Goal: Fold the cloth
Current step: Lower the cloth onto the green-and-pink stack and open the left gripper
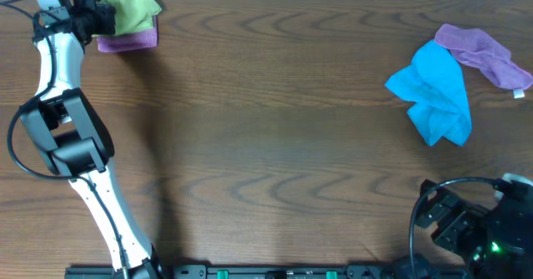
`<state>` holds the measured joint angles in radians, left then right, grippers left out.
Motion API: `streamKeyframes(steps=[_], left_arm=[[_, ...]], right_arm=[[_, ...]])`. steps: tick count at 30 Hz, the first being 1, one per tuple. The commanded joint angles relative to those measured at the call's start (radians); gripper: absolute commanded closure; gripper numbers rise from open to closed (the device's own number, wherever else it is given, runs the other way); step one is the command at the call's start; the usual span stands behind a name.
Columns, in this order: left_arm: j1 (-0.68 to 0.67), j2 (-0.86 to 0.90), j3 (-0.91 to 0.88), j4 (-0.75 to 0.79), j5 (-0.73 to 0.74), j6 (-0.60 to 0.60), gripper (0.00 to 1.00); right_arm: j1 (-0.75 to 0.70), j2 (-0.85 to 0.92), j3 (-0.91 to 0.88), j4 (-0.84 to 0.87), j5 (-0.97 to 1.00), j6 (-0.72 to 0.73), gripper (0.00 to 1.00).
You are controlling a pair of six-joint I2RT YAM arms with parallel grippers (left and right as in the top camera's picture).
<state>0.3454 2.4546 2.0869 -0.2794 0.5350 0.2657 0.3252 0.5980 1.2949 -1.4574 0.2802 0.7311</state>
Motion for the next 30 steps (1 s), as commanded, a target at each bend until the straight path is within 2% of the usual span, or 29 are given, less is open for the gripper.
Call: streamKeyframes(steps=[1,4,5,7,9,10,12,13,14,15,19,23,30], left_arm=[[0.003,0.025,0.026,0.011,0.008,-0.001,0.94],[0.003,0.027,0.026,0.016,-0.074,-0.001,0.93],[0.004,0.027,0.026,0.023,-0.097,-0.002,0.89],[0.011,0.027,0.026,0.035,-0.14,-0.028,0.59],[0.016,0.027,0.026,0.045,-0.191,-0.061,0.65],[0.019,0.027,0.026,0.047,-0.225,-0.064,0.63],[0.022,0.027,0.026,0.053,-0.274,-0.064,0.33],[0.022,0.027,0.026,0.053,-0.293,-0.064,0.21],[0.023,0.027,0.026,0.053,-0.311,-0.064,0.14],[0.023,0.027,0.026,0.053,-0.328,-0.065,0.02],[0.023,0.027,0.026,0.061,-0.338,-0.077,0.04],[0.024,0.027,0.026,0.088,-0.416,-0.132,0.05],[0.028,0.027,0.026,0.098,-0.435,-0.132,0.04]], right_arm=[[-0.008,0.004,0.013,0.011,-0.008,0.032,0.02],[-0.008,0.004,0.013,0.011,-0.021,0.039,0.02],[-0.008,0.004,0.013,0.011,-0.024,0.04,0.02],[-0.008,0.004,0.013,0.011,-0.027,0.039,0.02],[-0.008,0.004,0.013,0.011,-0.027,0.039,0.02],[-0.008,0.004,0.013,0.011,-0.027,0.039,0.02],[-0.008,0.004,0.013,0.011,-0.027,0.039,0.02],[-0.008,0.004,0.013,0.011,-0.027,0.039,0.02],[-0.008,0.004,0.013,0.011,-0.027,0.039,0.02],[-0.008,0.004,0.013,0.011,-0.027,0.039,0.02],[-0.008,0.004,0.013,0.011,-0.027,0.039,0.01],[-0.008,0.004,0.013,0.01,-0.031,0.039,0.01],[-0.008,0.004,0.013,0.01,-0.03,0.039,0.01]])
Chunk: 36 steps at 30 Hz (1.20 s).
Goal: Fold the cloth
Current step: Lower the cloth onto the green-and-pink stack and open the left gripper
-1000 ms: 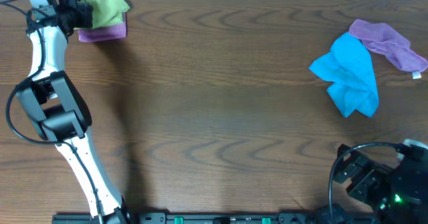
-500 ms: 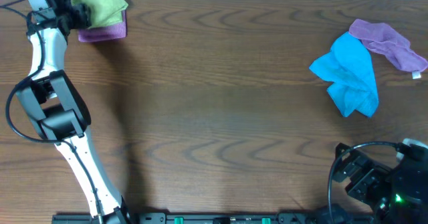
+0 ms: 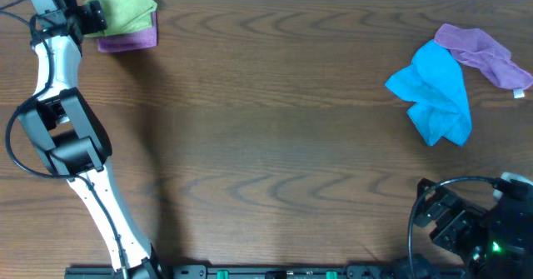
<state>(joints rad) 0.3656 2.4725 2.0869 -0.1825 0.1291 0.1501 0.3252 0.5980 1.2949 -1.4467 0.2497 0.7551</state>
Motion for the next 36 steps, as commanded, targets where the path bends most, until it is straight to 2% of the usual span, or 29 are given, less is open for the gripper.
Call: streamKeyframes(steps=[1,20,21,22,24,25,26,29,36], left_arm=[[0.008,0.009,0.026,0.003,-0.029,-0.016,0.05],[0.008,-0.004,0.078,-0.006,-0.033,-0.027,0.05],[0.008,-0.006,0.078,-0.018,-0.04,-0.027,0.02],[0.008,-0.008,0.078,-0.028,-0.044,-0.027,0.15],[0.008,-0.016,0.078,-0.057,-0.043,-0.028,0.68],[0.009,-0.02,0.078,-0.071,-0.041,-0.036,0.83],[0.009,-0.026,0.078,-0.086,-0.034,-0.049,0.94],[0.012,-0.033,0.078,-0.112,0.042,-0.108,0.94],[0.016,-0.033,0.078,-0.034,0.334,-0.117,0.95]], right_arm=[[-0.008,0.004,0.013,-0.001,0.0,0.014,0.01],[-0.008,0.004,0.013,-0.012,-0.006,0.015,0.01],[-0.008,0.004,0.013,-0.012,-0.006,0.014,0.02],[-0.008,0.004,0.013,-0.012,-0.006,0.014,0.03],[-0.008,0.004,0.013,-0.013,-0.005,0.014,0.04],[-0.008,0.004,0.013,-0.013,-0.005,0.014,0.04],[-0.008,0.004,0.013,-0.016,-0.005,0.014,0.04],[-0.008,0.004,0.013,-0.028,-0.002,0.014,0.04],[-0.008,0.004,0.013,-0.037,-0.003,0.014,0.05]])
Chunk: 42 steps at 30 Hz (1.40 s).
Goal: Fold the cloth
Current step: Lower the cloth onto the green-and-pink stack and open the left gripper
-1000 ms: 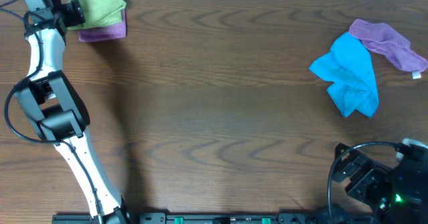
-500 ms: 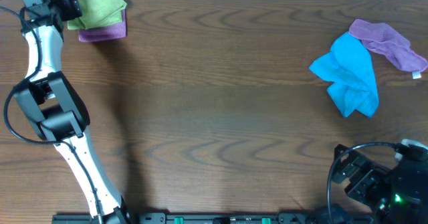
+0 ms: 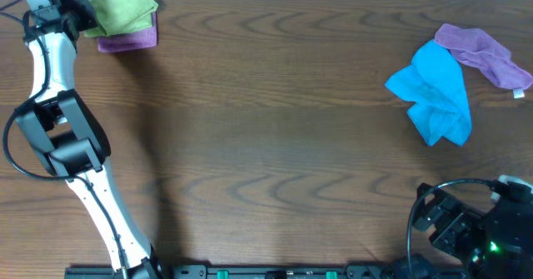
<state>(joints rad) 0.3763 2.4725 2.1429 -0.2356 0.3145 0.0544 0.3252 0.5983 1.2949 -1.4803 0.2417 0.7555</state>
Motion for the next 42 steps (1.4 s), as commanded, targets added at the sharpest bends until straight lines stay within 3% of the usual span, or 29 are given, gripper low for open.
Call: streamKeyframes(steps=[1,36,42], left_arm=[[0.005,-0.033,0.022,0.029,0.159,-0.039,0.94],[-0.012,0.108,0.02,0.017,0.101,-0.036,0.94],[-0.012,0.092,0.035,0.076,0.195,-0.073,0.94]], right_arm=[[-0.008,0.004,0.013,-0.004,0.005,0.014,0.05],[-0.008,0.004,0.013,-0.003,0.003,0.014,0.05],[-0.008,0.004,0.013,-0.005,0.001,0.014,0.05]])
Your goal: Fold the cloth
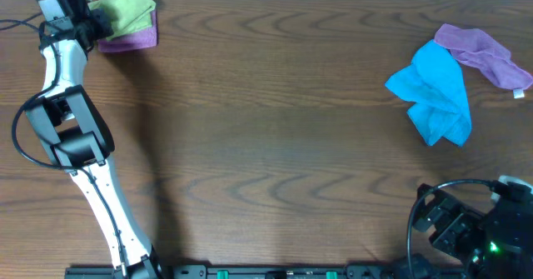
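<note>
A folded green cloth [129, 4] lies on top of a folded purple cloth [137, 37] at the table's far left corner. My left gripper [93, 25] sits at the left edge of this stack, touching or nearly touching the green cloth; the overhead view does not show how its jaws stand. A crumpled blue cloth [435, 92] lies at the right, with a crumpled purple cloth [485, 54] partly tucked behind it. My right gripper [440, 221] rests low at the front right corner, far from every cloth, its fingers lost in the dark arm body.
The dark wooden table [275, 146] runs the full width of the view. The left arm's white links [62, 137] stretch from the front edge up the left side. A black cable [416, 229] loops beside the right arm.
My left gripper has shifted a little to the right and toward the front, back against the left edge of the green cloth. The cloths and the right arm look unchanged.
My left gripper first sat over the green cloth's left part on the stack. It then stood further left, and further left again at the table's corner. Now it is back at the stack's left edge. The blue and purple cloths at the right never moved.
</note>
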`<state>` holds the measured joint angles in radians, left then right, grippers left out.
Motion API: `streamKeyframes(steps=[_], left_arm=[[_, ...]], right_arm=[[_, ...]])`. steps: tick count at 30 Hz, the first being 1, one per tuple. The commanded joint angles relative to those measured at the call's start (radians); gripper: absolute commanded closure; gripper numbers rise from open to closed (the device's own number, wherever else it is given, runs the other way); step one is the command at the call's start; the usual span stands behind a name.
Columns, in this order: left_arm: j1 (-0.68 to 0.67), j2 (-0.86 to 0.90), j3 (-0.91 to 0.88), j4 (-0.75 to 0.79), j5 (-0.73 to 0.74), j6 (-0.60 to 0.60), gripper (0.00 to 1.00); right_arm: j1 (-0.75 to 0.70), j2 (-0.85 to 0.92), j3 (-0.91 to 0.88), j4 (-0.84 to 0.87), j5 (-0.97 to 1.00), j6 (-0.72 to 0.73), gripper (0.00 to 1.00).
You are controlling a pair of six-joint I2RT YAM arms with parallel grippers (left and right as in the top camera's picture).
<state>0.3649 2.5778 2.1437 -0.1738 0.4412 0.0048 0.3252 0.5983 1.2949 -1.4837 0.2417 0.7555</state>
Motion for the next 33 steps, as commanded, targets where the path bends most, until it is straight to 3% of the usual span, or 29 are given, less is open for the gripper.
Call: streamKeyframes(steps=[1,9,16,19,20,28,33], left_arm=[[-0.001,-0.017,0.05,0.015,0.078,-0.035,0.94],[-0.001,-0.049,0.277,-0.09,0.136,-0.051,0.94],[-0.001,-0.104,0.335,-0.187,0.136,-0.05,0.94],[-0.001,-0.115,0.335,-0.195,0.139,-0.071,0.32],[-0.001,-0.115,0.335,-0.194,0.15,-0.085,0.05],[-0.017,-0.115,0.335,-0.154,0.34,-0.212,0.04],[-0.066,-0.115,0.335,-0.154,0.357,-0.306,0.05]], right_arm=[[-0.008,0.004,0.013,-0.001,0.001,0.014,0.05],[-0.008,0.004,0.013,-0.001,0.014,0.013,0.01],[-0.008,0.004,0.013,-0.001,0.104,0.007,0.01],[-0.008,0.004,0.013,-0.003,0.186,0.006,0.01],[-0.008,0.004,0.013,-0.004,0.2,0.006,0.01],[-0.008,0.004,0.013,-0.02,0.194,0.007,0.01],[-0.008,0.004,0.013,-0.02,0.194,0.007,0.01]])
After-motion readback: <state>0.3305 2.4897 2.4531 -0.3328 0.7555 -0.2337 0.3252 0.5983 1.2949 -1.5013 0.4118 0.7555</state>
